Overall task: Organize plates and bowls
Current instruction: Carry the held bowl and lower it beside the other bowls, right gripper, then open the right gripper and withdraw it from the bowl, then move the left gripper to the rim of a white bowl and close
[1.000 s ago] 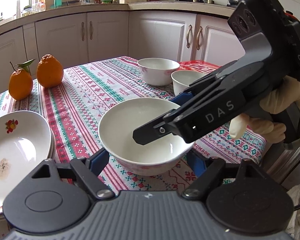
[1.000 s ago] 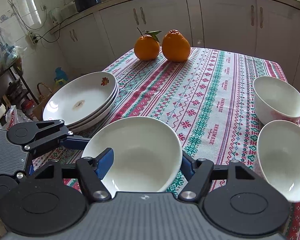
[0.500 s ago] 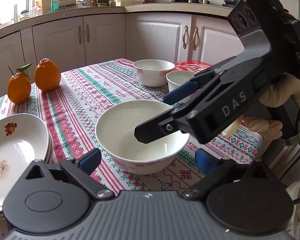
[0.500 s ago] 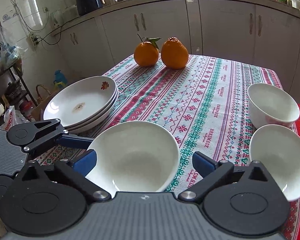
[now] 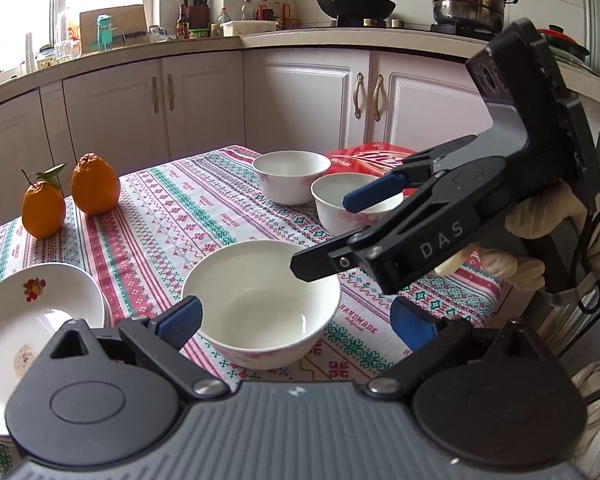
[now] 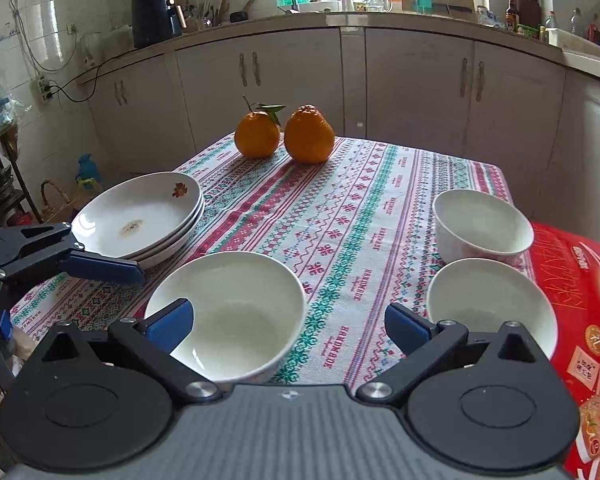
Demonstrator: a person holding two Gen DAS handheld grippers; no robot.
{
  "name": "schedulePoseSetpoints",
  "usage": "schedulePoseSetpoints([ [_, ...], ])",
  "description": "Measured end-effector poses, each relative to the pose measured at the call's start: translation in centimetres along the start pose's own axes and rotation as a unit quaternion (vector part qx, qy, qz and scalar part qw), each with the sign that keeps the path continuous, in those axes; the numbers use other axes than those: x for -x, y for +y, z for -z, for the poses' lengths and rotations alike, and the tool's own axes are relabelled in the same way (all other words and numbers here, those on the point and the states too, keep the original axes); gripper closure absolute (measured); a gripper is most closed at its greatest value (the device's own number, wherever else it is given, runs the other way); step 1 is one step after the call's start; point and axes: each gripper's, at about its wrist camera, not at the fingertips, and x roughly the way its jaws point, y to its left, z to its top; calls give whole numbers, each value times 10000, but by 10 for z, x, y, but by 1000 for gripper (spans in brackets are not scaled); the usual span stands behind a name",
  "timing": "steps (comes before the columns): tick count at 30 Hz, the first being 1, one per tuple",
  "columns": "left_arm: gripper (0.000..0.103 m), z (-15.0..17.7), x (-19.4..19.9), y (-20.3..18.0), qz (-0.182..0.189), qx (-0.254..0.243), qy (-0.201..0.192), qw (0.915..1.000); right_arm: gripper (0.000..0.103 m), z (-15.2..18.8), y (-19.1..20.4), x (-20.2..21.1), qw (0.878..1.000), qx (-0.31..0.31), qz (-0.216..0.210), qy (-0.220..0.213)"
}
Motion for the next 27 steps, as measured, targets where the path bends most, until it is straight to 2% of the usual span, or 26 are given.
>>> schedulePoseSetpoints([
  [5, 2, -11, 2, -4, 74, -44, -5, 10000, 0, 9, -9, 17, 9993, 36, 349, -85],
  [10, 2, -20, -1, -21, 76, -375, 7, 9993, 0, 18, -23, 34, 9981, -55, 570, -219],
  [15, 2, -31, -9, -28, 132, -455, 6, 9989, 0, 26, -39, 50, 9937, -7, 1059, -361],
  [20, 2, -48, -25, -32, 175, -503, 16, 9986, 0, 42, -54, 51, 9882, 148, 1507, -246],
  [27, 2, -74, -64, -34, 388, -506, 135, 9979, 0, 55, -71, 45, 9883, 147, 1515, -141],
])
